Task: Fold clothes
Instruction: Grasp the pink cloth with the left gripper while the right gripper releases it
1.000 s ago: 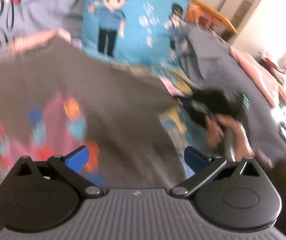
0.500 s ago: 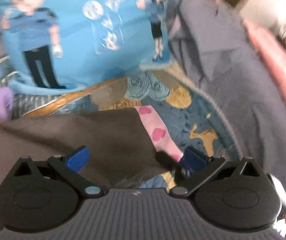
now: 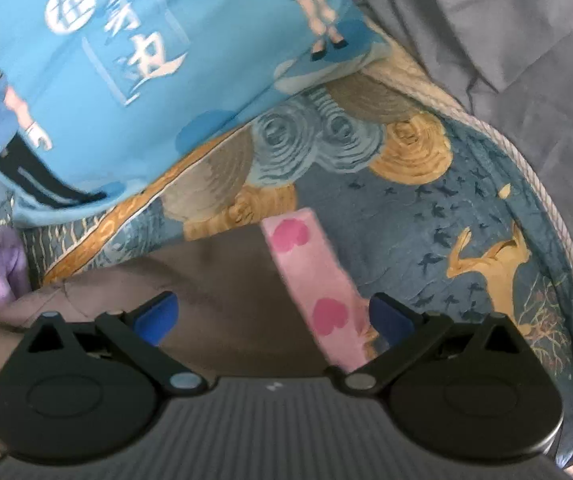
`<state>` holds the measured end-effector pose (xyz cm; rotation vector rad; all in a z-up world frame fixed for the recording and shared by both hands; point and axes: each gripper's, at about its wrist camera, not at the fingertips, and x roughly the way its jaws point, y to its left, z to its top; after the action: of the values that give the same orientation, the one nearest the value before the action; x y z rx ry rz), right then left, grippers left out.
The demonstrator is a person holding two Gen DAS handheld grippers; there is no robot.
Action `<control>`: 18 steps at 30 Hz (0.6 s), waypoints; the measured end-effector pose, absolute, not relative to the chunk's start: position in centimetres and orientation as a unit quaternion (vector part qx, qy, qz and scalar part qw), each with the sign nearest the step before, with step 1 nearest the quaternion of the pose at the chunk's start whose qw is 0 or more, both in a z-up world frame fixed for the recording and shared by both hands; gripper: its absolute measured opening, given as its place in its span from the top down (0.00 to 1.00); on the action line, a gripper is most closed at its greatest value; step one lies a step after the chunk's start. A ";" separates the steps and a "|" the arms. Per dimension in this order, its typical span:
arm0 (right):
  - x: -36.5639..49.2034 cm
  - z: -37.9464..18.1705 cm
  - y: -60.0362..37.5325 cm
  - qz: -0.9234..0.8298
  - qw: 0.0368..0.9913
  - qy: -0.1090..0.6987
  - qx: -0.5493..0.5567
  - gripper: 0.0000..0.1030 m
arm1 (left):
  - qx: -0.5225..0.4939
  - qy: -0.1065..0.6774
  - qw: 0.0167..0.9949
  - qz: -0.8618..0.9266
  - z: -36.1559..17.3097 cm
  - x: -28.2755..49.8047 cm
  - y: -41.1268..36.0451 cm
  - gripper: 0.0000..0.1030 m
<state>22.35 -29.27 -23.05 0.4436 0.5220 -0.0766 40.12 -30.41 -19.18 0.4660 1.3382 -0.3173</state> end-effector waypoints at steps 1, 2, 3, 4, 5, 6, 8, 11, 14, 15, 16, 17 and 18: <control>22.4 -23.0 -29.1 -0.037 0.942 0.258 0.211 0.91 | 0.216 0.608 0.749 -0.150 -19.1 40.0 -30.9 0.00; 22.4 -23.0 -29.0 -0.036 0.943 0.258 0.206 0.91 | 0.223 0.602 0.750 -0.157 -18.8 39.7 -31.8 0.00; 22.5 -22.9 -28.9 -0.035 0.944 0.258 0.201 0.91 | 0.234 0.597 0.750 -0.160 -18.8 39.3 -32.5 0.00; 22.5 -22.9 -28.8 -0.034 0.945 0.258 0.199 0.91 | 0.246 0.593 0.750 -0.161 -18.8 39.0 -33.3 0.00; 22.5 -22.8 -28.9 -0.033 0.944 0.259 0.201 0.91 | 0.270 0.587 0.748 -0.150 -19.1 38.7 -34.0 0.00; 22.5 -22.8 -28.9 -0.032 0.944 0.259 0.202 0.91 | 0.293 0.582 0.746 -0.139 -19.4 38.5 -34.6 0.00; 22.5 -22.8 -29.1 -0.031 0.943 0.261 0.203 0.91 | 0.328 0.573 0.741 -0.117 -20.3 38.3 -35.3 0.00; 22.4 -22.9 -29.3 -0.027 0.941 0.265 0.209 0.91 | 0.346 0.577 0.734 -0.095 -21.5 38.7 -35.2 0.01; 22.4 -22.8 -29.4 -0.020 0.940 0.265 0.216 0.91 | 0.356 0.575 0.732 -0.080 -22.1 39.1 -34.5 0.01; 22.3 -22.7 -29.4 -0.019 0.940 0.264 0.215 0.91 | 0.358 0.574 0.732 -0.077 -22.2 39.2 -34.2 0.01; 22.2 -22.6 -29.4 -0.018 0.940 0.263 0.215 0.91 | 0.358 0.574 0.732 -0.077 -22.3 39.3 -34.1 0.01; 22.2 -22.6 -29.4 -0.017 0.940 0.262 0.216 0.91 | 0.358 0.574 0.732 -0.077 -22.4 39.4 -33.9 0.02; 22.2 -22.6 -29.4 -0.016 0.940 0.262 0.217 0.91 | 0.361 0.572 0.732 -0.077 -22.5 39.4 -33.9 0.03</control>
<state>22.19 -29.42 -22.60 0.4431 0.5349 -0.0334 39.43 -33.87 -22.52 0.7946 1.2594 -0.1689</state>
